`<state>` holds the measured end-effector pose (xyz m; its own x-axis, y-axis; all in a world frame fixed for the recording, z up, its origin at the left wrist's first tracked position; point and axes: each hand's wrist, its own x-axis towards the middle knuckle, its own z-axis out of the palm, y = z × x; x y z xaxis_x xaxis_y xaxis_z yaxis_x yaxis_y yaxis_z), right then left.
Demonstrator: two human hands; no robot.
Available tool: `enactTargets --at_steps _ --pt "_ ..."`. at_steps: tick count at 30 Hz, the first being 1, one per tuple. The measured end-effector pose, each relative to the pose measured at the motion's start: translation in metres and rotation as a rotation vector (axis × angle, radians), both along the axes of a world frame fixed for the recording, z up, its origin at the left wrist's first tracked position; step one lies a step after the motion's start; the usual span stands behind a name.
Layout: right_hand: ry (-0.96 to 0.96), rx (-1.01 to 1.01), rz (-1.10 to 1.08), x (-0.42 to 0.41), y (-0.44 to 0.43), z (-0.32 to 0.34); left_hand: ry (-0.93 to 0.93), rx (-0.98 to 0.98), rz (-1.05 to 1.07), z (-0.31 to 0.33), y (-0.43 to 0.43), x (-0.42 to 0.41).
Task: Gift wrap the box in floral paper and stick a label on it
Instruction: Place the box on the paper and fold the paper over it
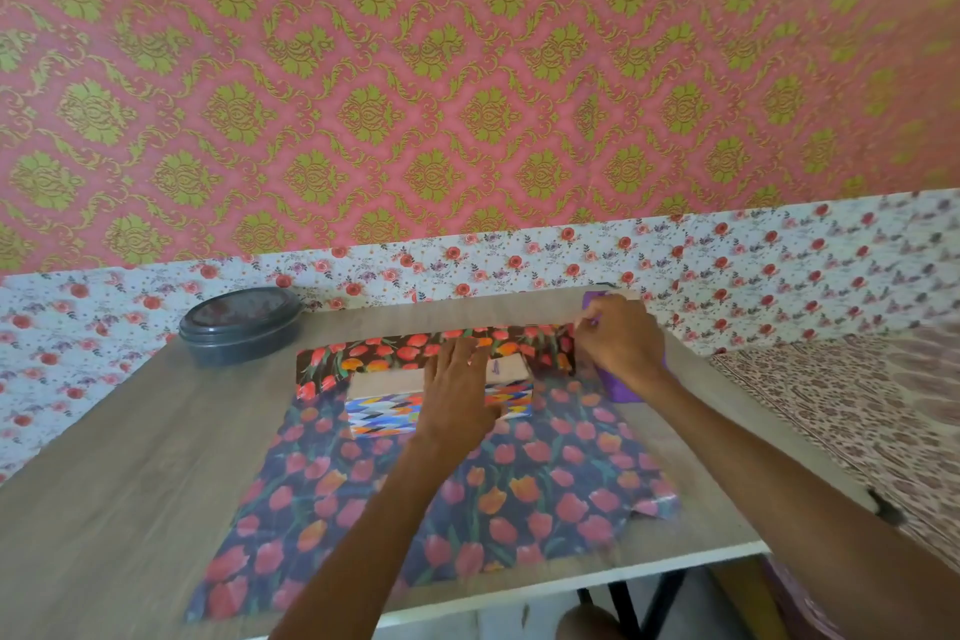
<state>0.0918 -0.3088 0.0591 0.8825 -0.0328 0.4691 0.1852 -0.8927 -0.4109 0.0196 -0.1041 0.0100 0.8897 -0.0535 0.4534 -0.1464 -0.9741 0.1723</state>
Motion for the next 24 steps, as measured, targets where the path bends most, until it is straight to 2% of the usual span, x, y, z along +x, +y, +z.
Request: enactTargets --at_steps 4,7,8,12,15,19,24 --pt "0.009 0.019 -0.164 0.01 -0.055 -0.002 0.042 -0.138 -0.178 0.016 -0.045 0.013" --pt "0.196 0.085 -0.19 0.023 -0.084 -0.008 0.08 -0.277 -0.294 0.023 -0.086 0.026" --pt "0.294 0.161 -0.157 0.027 -0.09 -0.008 0.091 -0.313 -0.303 0.025 -0.101 0.031" --pt "0.633 0.698 -0.033 0.037 -0.094 -0.007 0.143 -0.42 -0.305 0.028 -0.138 0.052" --pt "0.753 0.848 -0.01 0.041 -0.095 -0.003 0.173 -0.423 -0.274 0.025 -0.151 0.064" --pt "0.839 0.97 -0.065 0.056 -0.095 -0.004 0.178 -0.493 -0.223 0.016 -0.153 0.081" --pt "0.799 1.115 -0.061 0.049 -0.091 0.002 0.177 -0.59 -0.258 0.014 -0.149 0.086"
